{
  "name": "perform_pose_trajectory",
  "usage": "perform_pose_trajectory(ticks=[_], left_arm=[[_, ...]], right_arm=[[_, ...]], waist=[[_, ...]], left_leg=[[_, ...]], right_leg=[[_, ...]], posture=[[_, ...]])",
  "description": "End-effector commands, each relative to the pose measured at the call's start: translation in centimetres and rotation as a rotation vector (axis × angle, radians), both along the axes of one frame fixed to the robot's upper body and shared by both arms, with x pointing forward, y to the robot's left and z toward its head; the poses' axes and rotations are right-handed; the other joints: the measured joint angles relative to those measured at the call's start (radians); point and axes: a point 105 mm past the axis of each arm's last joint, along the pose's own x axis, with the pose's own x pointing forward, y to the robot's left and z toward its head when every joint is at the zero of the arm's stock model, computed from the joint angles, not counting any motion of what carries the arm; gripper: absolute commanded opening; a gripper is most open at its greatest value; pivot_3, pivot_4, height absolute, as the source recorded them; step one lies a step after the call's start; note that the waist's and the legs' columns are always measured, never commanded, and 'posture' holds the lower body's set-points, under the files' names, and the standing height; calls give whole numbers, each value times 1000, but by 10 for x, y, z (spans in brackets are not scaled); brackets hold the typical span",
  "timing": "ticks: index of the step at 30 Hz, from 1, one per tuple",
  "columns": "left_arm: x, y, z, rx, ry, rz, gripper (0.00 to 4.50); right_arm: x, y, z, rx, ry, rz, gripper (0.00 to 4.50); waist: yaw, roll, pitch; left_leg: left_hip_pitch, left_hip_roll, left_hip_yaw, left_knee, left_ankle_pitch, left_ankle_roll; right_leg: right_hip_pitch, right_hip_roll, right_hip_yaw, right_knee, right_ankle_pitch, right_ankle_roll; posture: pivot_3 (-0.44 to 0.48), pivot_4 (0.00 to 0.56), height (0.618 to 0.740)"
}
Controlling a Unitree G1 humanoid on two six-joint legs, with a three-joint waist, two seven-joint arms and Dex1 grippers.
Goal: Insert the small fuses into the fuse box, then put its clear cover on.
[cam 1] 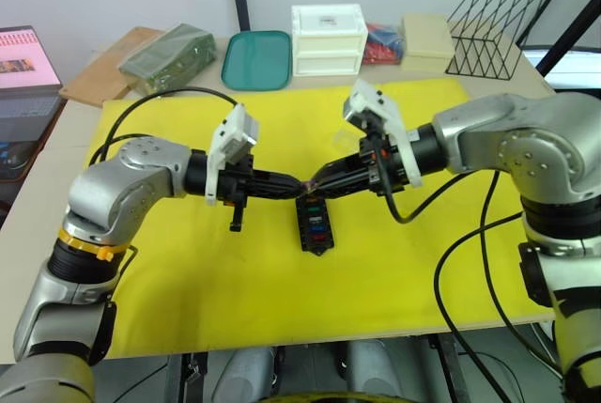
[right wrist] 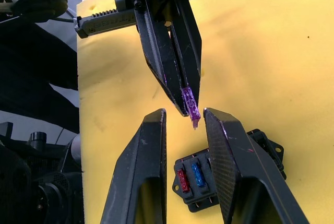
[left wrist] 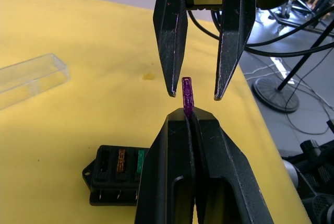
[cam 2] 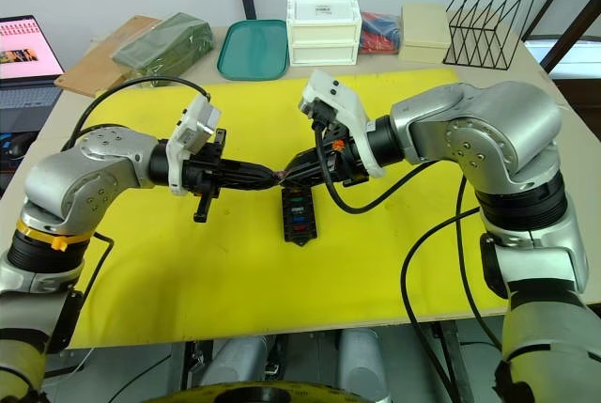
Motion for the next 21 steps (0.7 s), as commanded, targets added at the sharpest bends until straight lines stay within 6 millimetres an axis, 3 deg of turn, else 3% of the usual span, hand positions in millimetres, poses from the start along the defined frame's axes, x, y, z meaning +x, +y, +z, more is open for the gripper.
perform_pose_trajectory(ticks=[1,4,7,17,21], left_arm=[[-2,1,9,-8,-46,-9,0],[-1,1,9,-8,-46,-6,0],[-1,1,8,-5,-45,-5,0],[1,5,-1,49,-45,23,0],[5,15,-14,90,-34,62,866]], right_arm=[[-2,1,7,10,-37,17,1164],[-2,2,7,9,-36,19,825],[-2,2,7,11,-35,20,19],[0,3,7,2,-54,30,19],[11,-1,4,11,-140,50,0]], waist=[[0,0,0],[0,0,0],[0,0,0],[0,0,0],[-4,0,0]], left_leg=[[0,0,0,0,0,0],[0,0,0,0,0,0],[0,0,0,0,0,0],[0,0,0,0,0,0],[0,0,1,0,0,0]], right_leg=[[0,0,0,0,0,0],[0,0,0,0,0,0],[0,0,0,0,0,0],[0,0,0,0,0,0],[-1,0,0,1,0,0]], posture=[[0,150,740],[0,150,740],[0,150,740],[0,150,740],[0,150,740]])
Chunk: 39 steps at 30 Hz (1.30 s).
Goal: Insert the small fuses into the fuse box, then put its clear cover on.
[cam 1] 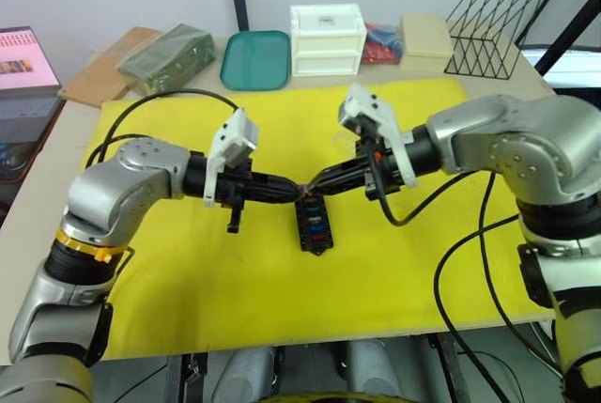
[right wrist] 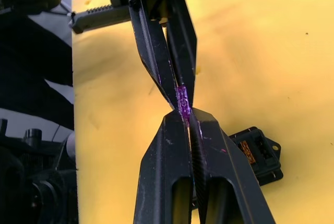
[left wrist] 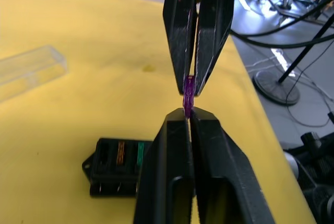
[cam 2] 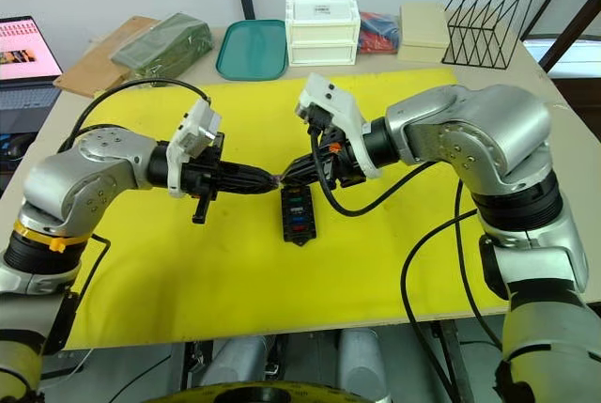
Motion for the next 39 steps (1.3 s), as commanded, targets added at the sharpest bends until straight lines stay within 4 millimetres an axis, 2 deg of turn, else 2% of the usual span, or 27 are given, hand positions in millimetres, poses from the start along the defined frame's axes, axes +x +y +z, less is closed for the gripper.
perform_pose_trajectory(ticks=[1,6,10,14,20,26,33,39], left_arm=[[3,9,-6,25,-25,37,1259],[4,20,-24,54,-39,73,3042],[12,17,-30,72,-95,106,4399],[17,8,-30,76,-142,99,4482],[23,1,-33,59,-185,114,4482],[22,2,-43,83,-170,104,4482],[32,6,-58,113,-162,108,4482],[38,2,-60,122,-173,104,4482]], right_arm=[[11,-5,7,29,-133,33,0],[32,-16,-13,-24,-251,88,0],[42,-14,-23,-29,-349,176,0],[48,-13,-35,-68,-360,222,0],[53,-11,-41,-69,-342,236,0],[58,-9,-49,-73,-317,232,0],[60,-4,-52,-67,-315,228,0],[64,-5,-55,-73,-314,212,0]], waist=[[-1,0,0],[-2,0,0],[-4,0,0],[-11,0,0],[-14,0,0],[-15,0,0],[-15,0,0],[-15,0,0]], left_leg=[[0,0,0,0,0,0],[0,0,1,0,0,0],[0,0,1,0,0,0],[0,0,0,0,0,0],[0,0,0,0,0,0],[0,0,0,0,0,-1],[0,0,0,0,0,-1],[0,0,0,1,0,-1]], right_leg=[[0,0,0,0,0,0],[0,0,0,0,0,0],[0,0,0,0,0,0],[0,0,0,0,0,0],[-1,1,0,1,0,0],[-1,1,0,1,0,0],[-1,1,0,2,0,0],[-2,0,0,2,0,0]], posture=[[0,150,740],[0,150,740],[0,150,740],[0,150,740],[0,150,740],[0,150,740],[0,150,740],[0,150,740]])
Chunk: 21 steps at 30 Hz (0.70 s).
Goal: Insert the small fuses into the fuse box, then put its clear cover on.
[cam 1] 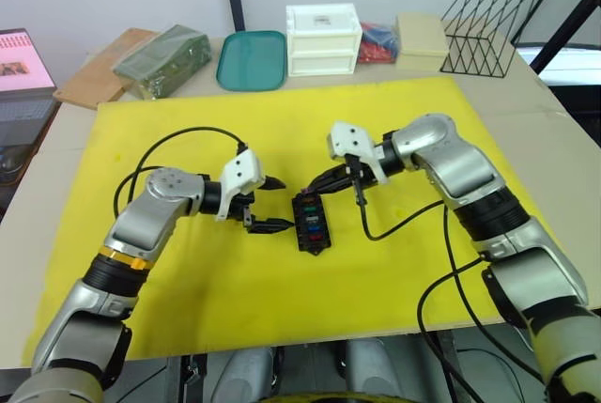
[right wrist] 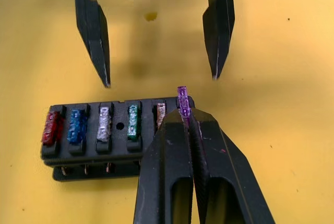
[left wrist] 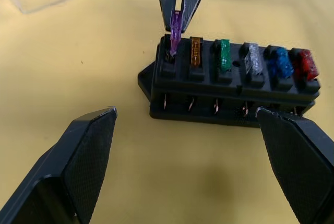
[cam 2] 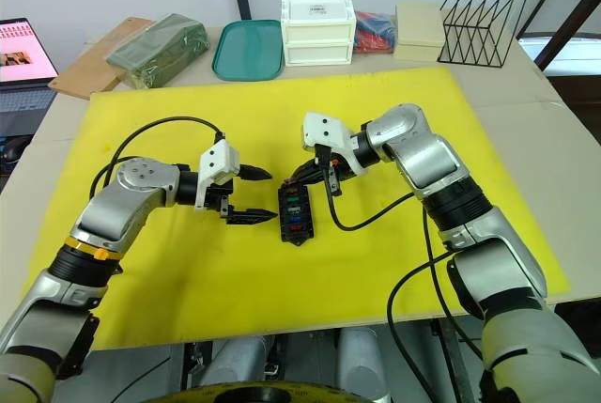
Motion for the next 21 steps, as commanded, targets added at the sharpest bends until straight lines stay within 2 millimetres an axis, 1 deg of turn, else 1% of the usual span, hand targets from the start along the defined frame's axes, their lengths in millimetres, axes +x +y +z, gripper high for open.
perform_pose_trajectory(ticks=[1,11,17,21], left_arm=[[3,-4,10,0,-51,-19,4482],[2,-4,15,4,-59,-26,4482],[6,0,16,10,-59,-22,4482],[8,3,16,11,-58,-18,4482]], right_arm=[[3,1,14,24,-51,6,0],[3,1,11,25,-39,-2,0],[1,4,12,32,-30,7,0],[1,2,7,10,-26,2,0]], waist=[[0,0,0],[-1,0,0],[-1,0,0],[-2,0,0]], left_leg=[[0,0,0,0,0,0],[0,0,0,0,0,0],[0,0,0,0,0,0],[0,0,0,0,0,0]], right_leg=[[0,0,0,0,0,0],[-1,0,0,1,0,0],[-1,0,0,1,0,0],[-2,0,0,2,0,0]], posture=[[0,150,740],[0,150,740],[0,150,740],[0,150,740]])
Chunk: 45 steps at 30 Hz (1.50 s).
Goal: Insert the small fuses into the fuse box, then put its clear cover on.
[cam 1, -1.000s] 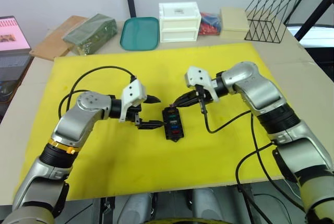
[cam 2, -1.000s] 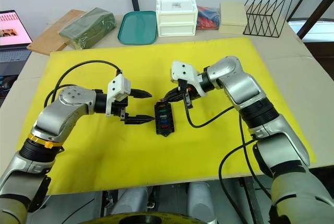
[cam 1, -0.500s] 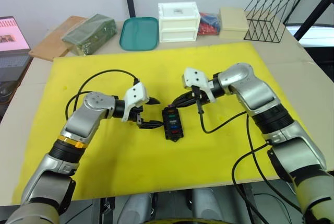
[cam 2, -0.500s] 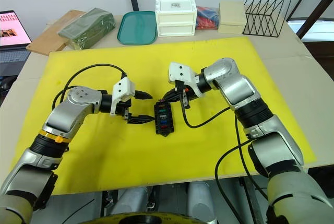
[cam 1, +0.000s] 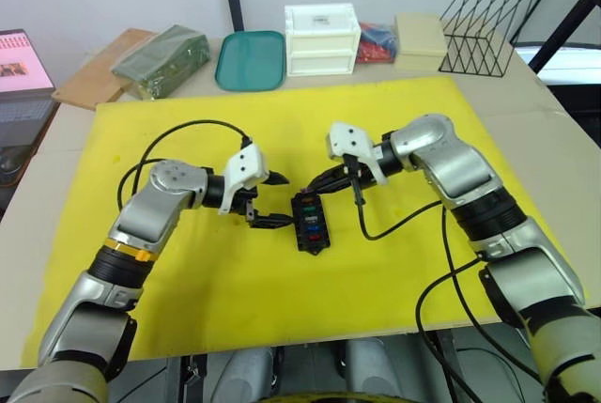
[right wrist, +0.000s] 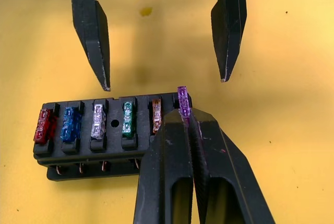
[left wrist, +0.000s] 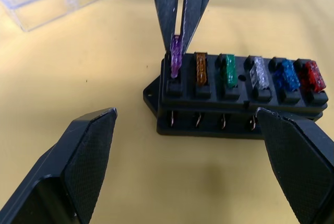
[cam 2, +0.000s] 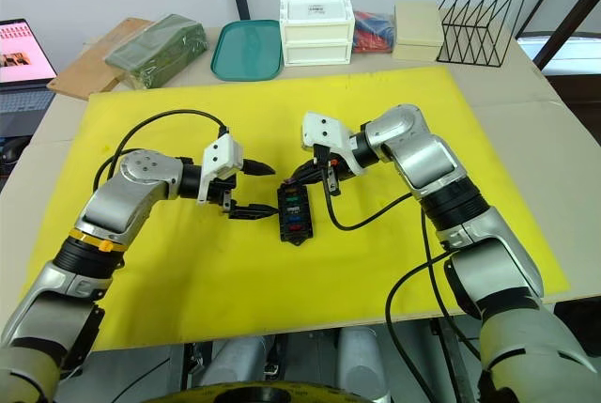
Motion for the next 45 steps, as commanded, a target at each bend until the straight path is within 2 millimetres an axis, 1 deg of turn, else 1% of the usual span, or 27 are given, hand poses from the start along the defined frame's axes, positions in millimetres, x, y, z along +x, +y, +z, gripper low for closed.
perform_pose_trajectory(ticks=[1,3,15,24,34,45], left_arm=[[4,4,11,-5,-53,-3,4482],[5,5,11,-6,-53,-2,4482],[6,7,5,-2,-54,0,4482],[9,8,1,-1,-55,4,4482],[12,9,0,1,-59,9,4482],[11,6,5,1,-63,2,4482]], right_arm=[[0,1,7,11,-26,11,0],[-1,1,6,9,-21,12,0],[-2,4,2,1,-24,19,0],[0,5,-9,-32,-25,12,0],[4,-2,-22,-102,-32,-1,0],[3,0,-11,-72,-43,12,0]], waist=[[0,0,0],[0,0,0],[0,0,0],[-1,0,0],[-1,0,-1],[-1,0,-1]], left_leg=[[0,0,0,0,0,0],[0,0,0,0,0,0],[0,0,0,0,0,0],[0,0,1,0,0,0],[1,0,1,0,0,0],[1,0,1,1,0,0]], right_leg=[[0,0,0,1,0,0],[-1,0,0,5,0,0],[-2,0,0,6,0,0],[-2,0,0,7,0,0],[-2,0,0,7,0,0],[-2,0,0,7,0,0]], posture=[[0,150,740],[0,150,740],[0,150,740],[0,150,740],[0,150,740],[0,150,740]])
